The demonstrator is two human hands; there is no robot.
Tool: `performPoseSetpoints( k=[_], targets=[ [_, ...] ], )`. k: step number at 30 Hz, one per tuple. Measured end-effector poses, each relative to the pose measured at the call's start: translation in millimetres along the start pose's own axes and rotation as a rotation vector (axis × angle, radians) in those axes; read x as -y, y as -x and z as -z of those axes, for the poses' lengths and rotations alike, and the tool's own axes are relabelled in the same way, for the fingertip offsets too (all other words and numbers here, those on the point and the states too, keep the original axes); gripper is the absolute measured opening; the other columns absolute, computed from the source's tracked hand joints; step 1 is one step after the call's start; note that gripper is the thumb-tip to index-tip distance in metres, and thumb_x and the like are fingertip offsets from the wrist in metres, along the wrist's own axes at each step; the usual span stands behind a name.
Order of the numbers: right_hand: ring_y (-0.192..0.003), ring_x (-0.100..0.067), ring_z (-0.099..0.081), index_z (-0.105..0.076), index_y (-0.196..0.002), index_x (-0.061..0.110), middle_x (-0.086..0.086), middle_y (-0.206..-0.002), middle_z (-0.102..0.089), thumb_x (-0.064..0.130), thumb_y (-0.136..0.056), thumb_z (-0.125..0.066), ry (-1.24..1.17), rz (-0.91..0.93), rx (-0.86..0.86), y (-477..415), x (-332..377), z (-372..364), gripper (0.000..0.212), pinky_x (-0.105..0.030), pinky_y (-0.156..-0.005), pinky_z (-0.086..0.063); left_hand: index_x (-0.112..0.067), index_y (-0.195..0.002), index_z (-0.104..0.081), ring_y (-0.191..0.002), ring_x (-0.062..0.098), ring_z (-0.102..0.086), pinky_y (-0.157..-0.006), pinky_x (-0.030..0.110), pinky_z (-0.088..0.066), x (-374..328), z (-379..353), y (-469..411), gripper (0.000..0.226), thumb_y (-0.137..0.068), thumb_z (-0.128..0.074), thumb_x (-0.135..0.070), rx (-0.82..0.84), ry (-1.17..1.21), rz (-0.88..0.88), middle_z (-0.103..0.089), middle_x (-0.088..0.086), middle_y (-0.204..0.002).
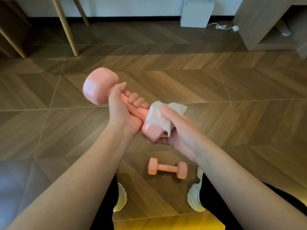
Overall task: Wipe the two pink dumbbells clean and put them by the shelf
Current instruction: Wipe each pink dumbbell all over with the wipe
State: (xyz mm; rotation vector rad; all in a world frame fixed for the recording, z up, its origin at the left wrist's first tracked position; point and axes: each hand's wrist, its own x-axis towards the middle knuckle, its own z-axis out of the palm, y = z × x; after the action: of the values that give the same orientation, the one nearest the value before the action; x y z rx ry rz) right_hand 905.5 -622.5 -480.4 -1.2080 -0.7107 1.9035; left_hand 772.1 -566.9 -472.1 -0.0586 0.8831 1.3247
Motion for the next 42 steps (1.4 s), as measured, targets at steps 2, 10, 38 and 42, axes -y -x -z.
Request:
performPoseSetpoints(
  k=[2, 10, 38, 42],
  targets=[
    [-0.109, -0.028, -0.066, -0.054, -0.127, 0.02, -0.011, -0.122, -0.067, 0.027, -0.084, -0.068, 0.05, 0.021, 0.095, 2, -1, 5, 0.046, -0.051, -0.088, -0.055, -0.02, -0.062, -0.03, -0.04, 0.011, -0.022, -0.042, 0.02, -0.028, -2, 1, 0, 0.038, -0.093, -0.051, -0.025, -0.001, 0.028, -0.002, -0.022, -0.006, -0.051],
    [-0.094, -0.024, -0.067, -0.066, -0.107, 0.02, -0.012, -0.104, -0.073, 0.039, -0.1, -0.051, 0.03, 0.013, -0.124, -2, -4, -6, 0.025, -0.054, -0.081, -0.056, -0.02, -0.062, -0.031, -0.043, 0.012, -0.022, -0.046, 0.023, -0.027, -1, 1, 0, 0.037, -0.091, -0.053, -0.026, 0.009, -0.009, 0.014, -0.022, -0.006, -0.051],
    [-0.114, -0.021, -0.065, -0.053, -0.123, 0.033, -0.002, -0.124, -0.064, 0.028, -0.075, -0.074, 0.184, 0.123, 0.075, 0, -4, 0, 0.052, -0.044, -0.091, -0.056, -0.02, -0.063, -0.029, -0.04, 0.01, -0.022, -0.041, 0.019, -0.028, -6, 2, -1, 0.036, -0.094, -0.048, -0.018, -0.038, 0.041, -0.024, -0.022, -0.007, -0.049],
    [-0.089, -0.01, -0.069, -0.061, -0.104, 0.033, 0.006, -0.095, -0.073, 0.041, -0.091, -0.065, 0.138, 0.143, -0.056, -4, -7, -7, 0.015, -0.039, -0.08, -0.056, -0.02, -0.064, -0.032, -0.04, 0.011, -0.023, -0.044, 0.022, -0.029, -2, 1, 0, 0.034, -0.093, -0.049, -0.02, -0.027, 0.0, -0.021, -0.024, -0.006, -0.049]
  ],
)
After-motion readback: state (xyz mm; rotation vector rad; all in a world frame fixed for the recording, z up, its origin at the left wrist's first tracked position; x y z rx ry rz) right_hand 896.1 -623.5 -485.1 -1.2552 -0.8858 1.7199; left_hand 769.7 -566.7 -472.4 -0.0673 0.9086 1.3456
